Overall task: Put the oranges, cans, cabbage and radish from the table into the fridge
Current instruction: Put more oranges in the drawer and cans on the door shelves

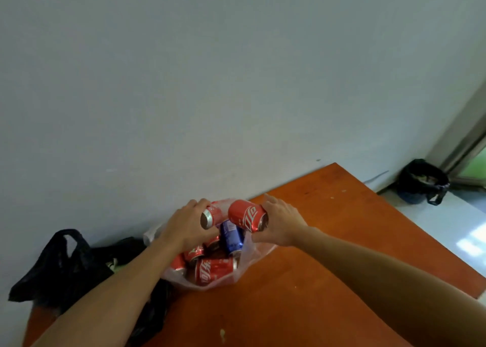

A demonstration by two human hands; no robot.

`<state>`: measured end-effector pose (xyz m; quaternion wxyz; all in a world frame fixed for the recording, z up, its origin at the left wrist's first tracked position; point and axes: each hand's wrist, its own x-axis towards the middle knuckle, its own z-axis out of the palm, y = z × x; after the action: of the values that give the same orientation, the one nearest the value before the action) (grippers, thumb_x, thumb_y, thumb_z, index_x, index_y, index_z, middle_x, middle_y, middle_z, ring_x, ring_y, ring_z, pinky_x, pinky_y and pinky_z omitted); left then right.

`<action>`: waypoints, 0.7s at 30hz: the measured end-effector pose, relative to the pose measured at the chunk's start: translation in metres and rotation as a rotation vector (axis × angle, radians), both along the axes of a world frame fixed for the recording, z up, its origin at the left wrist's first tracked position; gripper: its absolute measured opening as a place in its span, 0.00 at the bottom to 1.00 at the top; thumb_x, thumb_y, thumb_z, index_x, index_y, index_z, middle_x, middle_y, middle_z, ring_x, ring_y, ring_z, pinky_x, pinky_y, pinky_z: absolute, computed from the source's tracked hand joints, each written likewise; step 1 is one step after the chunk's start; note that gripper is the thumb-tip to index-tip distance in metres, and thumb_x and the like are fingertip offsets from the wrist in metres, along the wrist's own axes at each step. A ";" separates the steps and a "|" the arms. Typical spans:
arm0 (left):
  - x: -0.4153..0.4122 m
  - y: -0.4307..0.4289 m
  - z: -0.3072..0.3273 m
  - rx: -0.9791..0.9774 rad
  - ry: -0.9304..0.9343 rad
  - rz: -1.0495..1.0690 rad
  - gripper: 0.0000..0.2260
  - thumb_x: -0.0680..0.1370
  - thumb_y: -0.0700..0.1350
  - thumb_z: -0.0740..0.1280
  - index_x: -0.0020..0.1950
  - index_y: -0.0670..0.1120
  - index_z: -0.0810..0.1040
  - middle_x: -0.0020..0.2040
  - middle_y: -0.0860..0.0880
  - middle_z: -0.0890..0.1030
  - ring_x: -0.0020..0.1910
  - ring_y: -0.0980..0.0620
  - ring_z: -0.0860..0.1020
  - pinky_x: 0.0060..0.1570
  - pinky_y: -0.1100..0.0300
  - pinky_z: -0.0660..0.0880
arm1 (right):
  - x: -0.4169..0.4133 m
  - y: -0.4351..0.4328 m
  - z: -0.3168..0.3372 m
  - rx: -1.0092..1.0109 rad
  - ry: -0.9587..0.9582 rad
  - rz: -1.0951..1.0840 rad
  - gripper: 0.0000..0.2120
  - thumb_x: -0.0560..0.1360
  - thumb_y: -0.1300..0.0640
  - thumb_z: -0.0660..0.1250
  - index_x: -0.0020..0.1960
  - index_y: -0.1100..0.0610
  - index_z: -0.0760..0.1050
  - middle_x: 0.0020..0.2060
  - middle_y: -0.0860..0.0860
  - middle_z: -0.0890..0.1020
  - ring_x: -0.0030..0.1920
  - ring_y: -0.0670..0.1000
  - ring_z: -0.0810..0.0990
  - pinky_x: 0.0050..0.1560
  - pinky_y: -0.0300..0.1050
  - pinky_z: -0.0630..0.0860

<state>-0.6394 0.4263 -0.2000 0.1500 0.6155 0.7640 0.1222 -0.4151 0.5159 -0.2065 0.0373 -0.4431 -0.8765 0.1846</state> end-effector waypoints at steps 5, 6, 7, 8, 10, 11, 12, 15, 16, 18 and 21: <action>0.048 0.006 0.035 0.086 0.103 -0.122 0.29 0.67 0.58 0.72 0.66 0.53 0.69 0.56 0.49 0.73 0.49 0.47 0.77 0.51 0.55 0.75 | 0.072 -0.020 0.039 -0.083 0.230 -0.102 0.37 0.63 0.48 0.78 0.68 0.53 0.69 0.57 0.51 0.79 0.53 0.48 0.79 0.52 0.40 0.78; 0.065 0.009 0.042 0.104 0.104 -0.153 0.29 0.68 0.58 0.72 0.66 0.53 0.69 0.56 0.49 0.73 0.49 0.47 0.77 0.51 0.56 0.75 | 0.093 -0.026 0.045 -0.088 0.269 -0.138 0.38 0.63 0.49 0.79 0.69 0.53 0.68 0.58 0.50 0.78 0.53 0.48 0.79 0.52 0.40 0.78; 0.084 0.011 0.048 0.121 0.105 -0.190 0.29 0.68 0.58 0.72 0.66 0.53 0.69 0.57 0.49 0.73 0.50 0.47 0.77 0.50 0.57 0.75 | 0.115 -0.031 0.049 -0.086 0.301 -0.172 0.39 0.63 0.50 0.79 0.70 0.52 0.68 0.58 0.50 0.78 0.53 0.48 0.79 0.51 0.40 0.79; 0.105 0.013 0.053 0.134 0.109 -0.231 0.30 0.68 0.57 0.72 0.67 0.53 0.69 0.57 0.49 0.73 0.50 0.47 0.78 0.50 0.57 0.75 | 0.140 -0.038 0.052 -0.077 0.330 -0.207 0.39 0.62 0.51 0.79 0.71 0.51 0.68 0.59 0.51 0.78 0.53 0.48 0.79 0.50 0.40 0.80; 0.153 0.013 0.061 0.173 0.117 -0.315 0.31 0.68 0.56 0.72 0.68 0.53 0.69 0.59 0.49 0.73 0.50 0.46 0.78 0.50 0.56 0.77 | 0.192 -0.054 0.056 -0.048 0.384 -0.281 0.39 0.62 0.53 0.78 0.70 0.47 0.68 0.58 0.50 0.77 0.51 0.47 0.79 0.47 0.39 0.81; 0.181 0.012 0.063 0.187 0.109 -0.355 0.30 0.68 0.55 0.72 0.68 0.53 0.69 0.59 0.48 0.73 0.50 0.47 0.78 0.49 0.57 0.77 | 0.221 -0.065 0.057 -0.028 0.396 -0.324 0.38 0.62 0.53 0.78 0.70 0.46 0.68 0.57 0.49 0.77 0.51 0.47 0.79 0.46 0.38 0.81; 0.200 0.010 0.063 0.194 0.097 -0.384 0.30 0.68 0.54 0.72 0.69 0.54 0.69 0.59 0.48 0.73 0.50 0.47 0.78 0.48 0.58 0.77 | 0.240 -0.073 0.057 -0.012 0.398 -0.357 0.37 0.63 0.53 0.78 0.69 0.45 0.68 0.56 0.48 0.75 0.51 0.47 0.78 0.46 0.38 0.80; 0.282 0.006 0.061 0.214 0.099 -0.531 0.32 0.66 0.54 0.72 0.70 0.55 0.68 0.60 0.48 0.74 0.52 0.46 0.78 0.50 0.56 0.78 | 0.320 -0.111 0.061 0.091 0.329 -0.471 0.36 0.64 0.50 0.77 0.68 0.46 0.66 0.55 0.47 0.71 0.53 0.50 0.76 0.49 0.39 0.77; 0.316 0.003 0.060 0.224 0.100 -0.595 0.32 0.66 0.54 0.72 0.70 0.55 0.68 0.60 0.48 0.74 0.52 0.46 0.78 0.50 0.56 0.78 | 0.353 -0.128 0.062 0.132 0.299 -0.525 0.36 0.63 0.49 0.77 0.68 0.48 0.65 0.56 0.48 0.71 0.53 0.50 0.75 0.49 0.40 0.77; 0.383 -0.004 0.059 0.241 0.095 -0.707 0.32 0.66 0.54 0.71 0.69 0.55 0.68 0.60 0.48 0.74 0.52 0.46 0.78 0.49 0.57 0.78 | 0.414 -0.159 0.064 0.201 0.236 -0.618 0.35 0.64 0.48 0.76 0.67 0.51 0.65 0.59 0.50 0.70 0.53 0.51 0.75 0.49 0.40 0.78; 0.476 -0.015 0.059 0.260 0.086 -0.886 0.30 0.67 0.53 0.71 0.69 0.52 0.69 0.61 0.48 0.74 0.52 0.47 0.78 0.46 0.60 0.76 | 0.495 -0.198 0.071 0.275 0.104 -0.743 0.35 0.65 0.47 0.75 0.68 0.52 0.65 0.61 0.50 0.71 0.54 0.54 0.77 0.48 0.40 0.74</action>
<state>-0.1637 0.4113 -0.1406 0.0775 0.9009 0.4112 0.1155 0.0797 0.3175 -0.1358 0.2049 -0.7110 -0.6699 0.0616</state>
